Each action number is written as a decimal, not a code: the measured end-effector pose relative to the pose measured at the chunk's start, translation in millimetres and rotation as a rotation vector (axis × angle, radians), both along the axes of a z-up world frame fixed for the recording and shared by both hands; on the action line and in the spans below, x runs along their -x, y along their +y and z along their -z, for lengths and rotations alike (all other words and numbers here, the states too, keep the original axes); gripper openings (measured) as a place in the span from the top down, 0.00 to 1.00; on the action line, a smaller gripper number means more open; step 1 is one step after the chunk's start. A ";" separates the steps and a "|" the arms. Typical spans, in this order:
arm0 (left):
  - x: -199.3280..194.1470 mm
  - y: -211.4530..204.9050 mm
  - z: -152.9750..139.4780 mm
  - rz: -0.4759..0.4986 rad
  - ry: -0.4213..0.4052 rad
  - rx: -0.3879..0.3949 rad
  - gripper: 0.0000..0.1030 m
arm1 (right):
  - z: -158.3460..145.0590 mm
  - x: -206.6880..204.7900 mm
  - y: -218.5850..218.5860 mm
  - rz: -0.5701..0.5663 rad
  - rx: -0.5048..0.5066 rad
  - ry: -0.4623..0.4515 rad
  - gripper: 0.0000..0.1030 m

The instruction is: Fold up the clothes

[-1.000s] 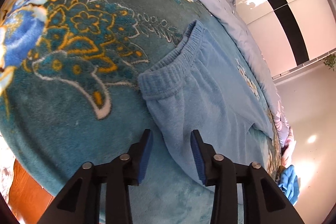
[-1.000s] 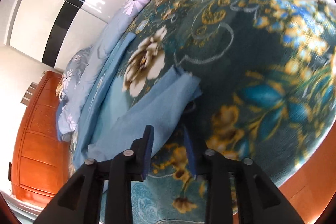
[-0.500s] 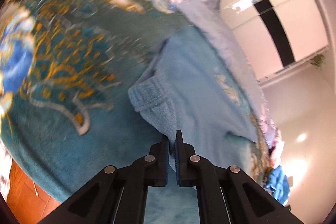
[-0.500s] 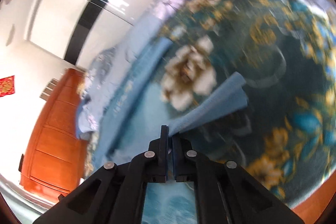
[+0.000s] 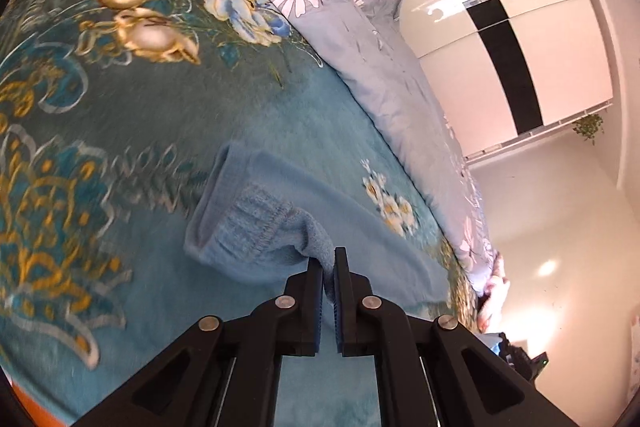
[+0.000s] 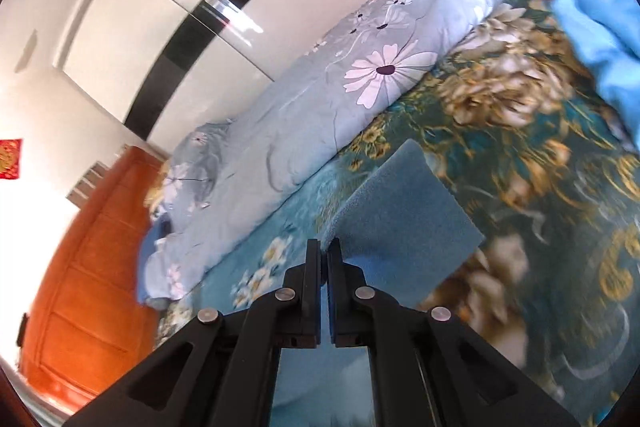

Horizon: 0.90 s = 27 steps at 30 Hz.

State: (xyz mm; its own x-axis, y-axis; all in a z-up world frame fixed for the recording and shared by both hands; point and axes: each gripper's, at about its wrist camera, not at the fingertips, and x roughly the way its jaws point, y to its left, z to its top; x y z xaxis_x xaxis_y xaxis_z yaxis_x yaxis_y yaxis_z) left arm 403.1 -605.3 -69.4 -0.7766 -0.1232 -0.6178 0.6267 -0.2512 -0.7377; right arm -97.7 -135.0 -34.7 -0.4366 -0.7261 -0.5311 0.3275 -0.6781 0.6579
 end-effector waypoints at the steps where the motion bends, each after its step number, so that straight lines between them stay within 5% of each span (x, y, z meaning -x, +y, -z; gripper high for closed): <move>1: 7.6 -8.9 3.3 -0.002 -0.010 -0.001 0.96 | 2.2 9.1 -10.2 0.000 -0.013 -0.002 0.98; 9: 62.9 -69.6 42.1 -0.006 -0.140 0.012 0.94 | 46.7 91.8 -122.1 -0.020 -0.176 -0.058 0.98; 18: 85.6 -89.9 81.7 -0.008 -0.223 0.003 0.92 | 95.7 126.5 -180.8 -0.044 -0.332 -0.102 0.96; 20: 88.2 -87.2 80.8 0.008 -0.233 0.017 0.84 | 100.2 127.0 -185.7 -0.059 -0.359 -0.110 0.96; 21: 89.3 -84.0 76.2 0.023 -0.238 0.033 0.79 | 100.0 126.0 -186.3 -0.069 -0.360 -0.109 0.91; 22: 89.9 -79.4 70.1 0.041 -0.239 0.051 0.64 | 97.1 124.1 -183.9 -0.081 -0.339 -0.098 0.84; 23: 89.6 -73.5 62.6 0.059 -0.237 0.071 0.48 | 93.2 121.7 -180.4 -0.095 -0.313 -0.085 0.62; 24: 86.7 -66.7 54.2 0.070 -0.229 0.097 0.43 | 86.6 117.3 -173.0 -0.109 -0.277 -0.064 0.44; 27: 73.1 -45.9 30.8 0.074 -0.215 0.179 0.38 | 66.5 101.6 -142.0 -0.117 -0.224 0.020 0.42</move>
